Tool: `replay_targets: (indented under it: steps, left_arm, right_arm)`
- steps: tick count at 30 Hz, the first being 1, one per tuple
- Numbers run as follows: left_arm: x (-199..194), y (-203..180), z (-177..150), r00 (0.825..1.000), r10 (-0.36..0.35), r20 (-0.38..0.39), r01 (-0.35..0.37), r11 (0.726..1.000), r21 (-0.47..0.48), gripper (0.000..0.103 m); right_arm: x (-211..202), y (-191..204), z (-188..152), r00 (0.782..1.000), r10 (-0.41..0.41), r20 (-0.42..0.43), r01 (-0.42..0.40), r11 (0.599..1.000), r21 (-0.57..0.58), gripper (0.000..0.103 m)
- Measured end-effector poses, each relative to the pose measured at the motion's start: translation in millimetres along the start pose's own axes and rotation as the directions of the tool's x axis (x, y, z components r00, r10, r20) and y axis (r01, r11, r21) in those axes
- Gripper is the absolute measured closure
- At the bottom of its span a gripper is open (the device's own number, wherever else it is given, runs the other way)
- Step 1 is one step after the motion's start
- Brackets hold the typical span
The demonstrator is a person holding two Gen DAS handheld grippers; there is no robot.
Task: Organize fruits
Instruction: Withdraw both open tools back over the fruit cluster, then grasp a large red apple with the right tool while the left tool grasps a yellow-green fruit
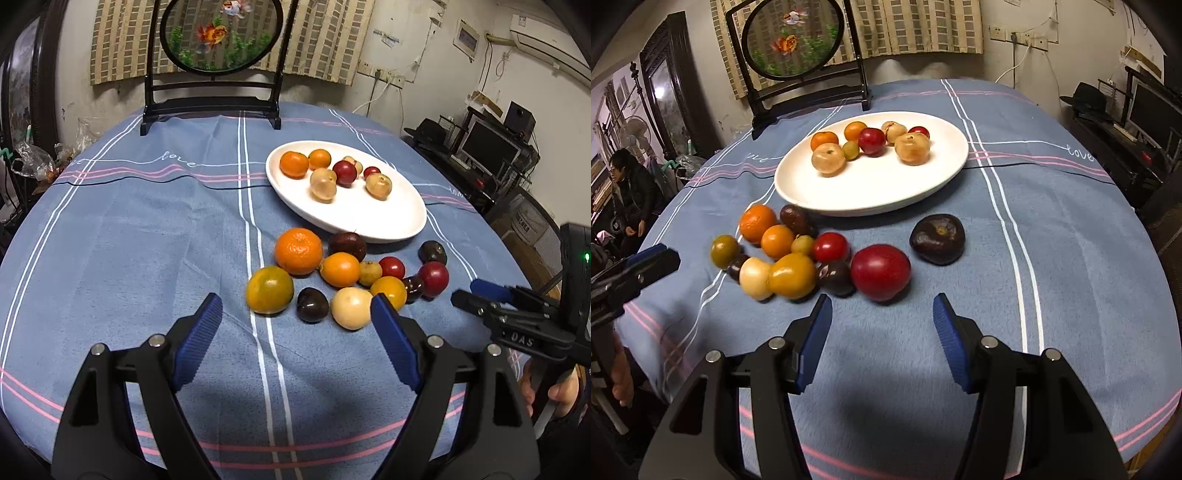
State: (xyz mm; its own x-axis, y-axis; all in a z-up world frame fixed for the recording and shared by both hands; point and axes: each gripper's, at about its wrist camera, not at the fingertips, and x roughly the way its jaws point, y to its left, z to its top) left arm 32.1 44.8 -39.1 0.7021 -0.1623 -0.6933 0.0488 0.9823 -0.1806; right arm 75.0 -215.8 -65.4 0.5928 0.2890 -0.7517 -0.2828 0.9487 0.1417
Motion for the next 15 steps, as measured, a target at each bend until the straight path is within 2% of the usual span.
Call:
replay_targets:
  steps: [7,9,10,15]
  left_arm:
    - [11.1,8.9,-1.2,0.999,0.010,-0.035,-0.010,1.000,-0.013,0.019]
    - [13.6,11.5,-0.4,0.999,0.012,-0.041,-0.013,1.000,-0.018,0.019]
    - [14.3,12.0,0.0,0.999,0.015,-0.042,-0.016,1.000,-0.018,0.019]
    - [17.6,14.1,0.5,0.998,0.030,-0.051,-0.031,0.999,-0.016,0.019]
  right_arm:
    - [24.4,-2.5,9.7,1.000,-0.010,-0.027,0.011,1.000,0.011,0.045]
    - [31.3,-4.3,11.9,0.999,0.005,-0.037,-0.004,1.000,0.022,0.054]
    - [36.2,-5.9,12.8,0.998,0.048,-0.048,-0.047,0.998,0.033,0.059]
    - [29.1,-8.8,13.7,0.996,0.077,-0.043,-0.074,0.995,0.068,0.061]
